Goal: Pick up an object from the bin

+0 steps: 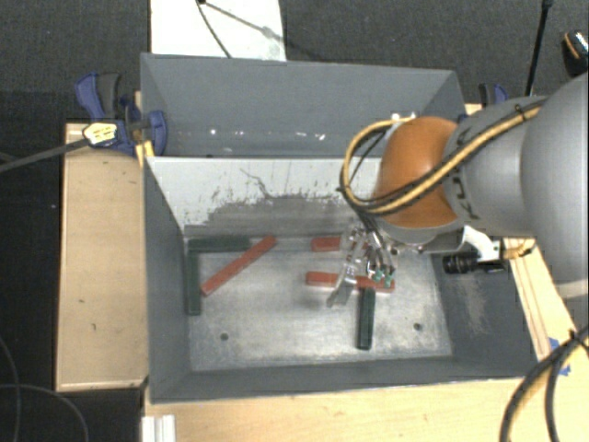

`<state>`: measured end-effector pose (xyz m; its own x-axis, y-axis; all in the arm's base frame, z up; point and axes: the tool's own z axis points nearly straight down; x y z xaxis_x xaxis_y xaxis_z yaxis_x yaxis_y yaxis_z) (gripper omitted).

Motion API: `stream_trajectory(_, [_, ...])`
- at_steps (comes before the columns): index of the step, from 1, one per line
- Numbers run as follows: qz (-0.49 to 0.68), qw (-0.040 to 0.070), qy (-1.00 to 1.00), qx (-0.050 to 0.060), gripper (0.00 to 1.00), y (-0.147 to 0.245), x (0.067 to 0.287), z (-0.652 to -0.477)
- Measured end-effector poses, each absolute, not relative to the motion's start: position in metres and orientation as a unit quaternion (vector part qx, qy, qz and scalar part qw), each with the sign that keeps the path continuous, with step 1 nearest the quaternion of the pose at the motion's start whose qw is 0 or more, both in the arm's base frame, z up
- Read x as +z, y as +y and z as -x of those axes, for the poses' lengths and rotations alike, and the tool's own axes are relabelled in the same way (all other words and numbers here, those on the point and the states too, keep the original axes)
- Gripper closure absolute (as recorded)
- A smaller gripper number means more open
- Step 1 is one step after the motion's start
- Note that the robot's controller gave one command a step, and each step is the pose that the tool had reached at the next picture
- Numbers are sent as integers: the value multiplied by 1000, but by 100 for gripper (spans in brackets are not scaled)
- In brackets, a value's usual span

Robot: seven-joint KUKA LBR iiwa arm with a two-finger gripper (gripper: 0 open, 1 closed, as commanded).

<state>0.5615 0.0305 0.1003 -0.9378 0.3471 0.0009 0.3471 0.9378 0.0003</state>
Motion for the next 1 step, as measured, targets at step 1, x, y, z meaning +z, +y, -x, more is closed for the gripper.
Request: stream_trajectory(1, [326, 2, -945, 0, 0, 37, 69, -547])
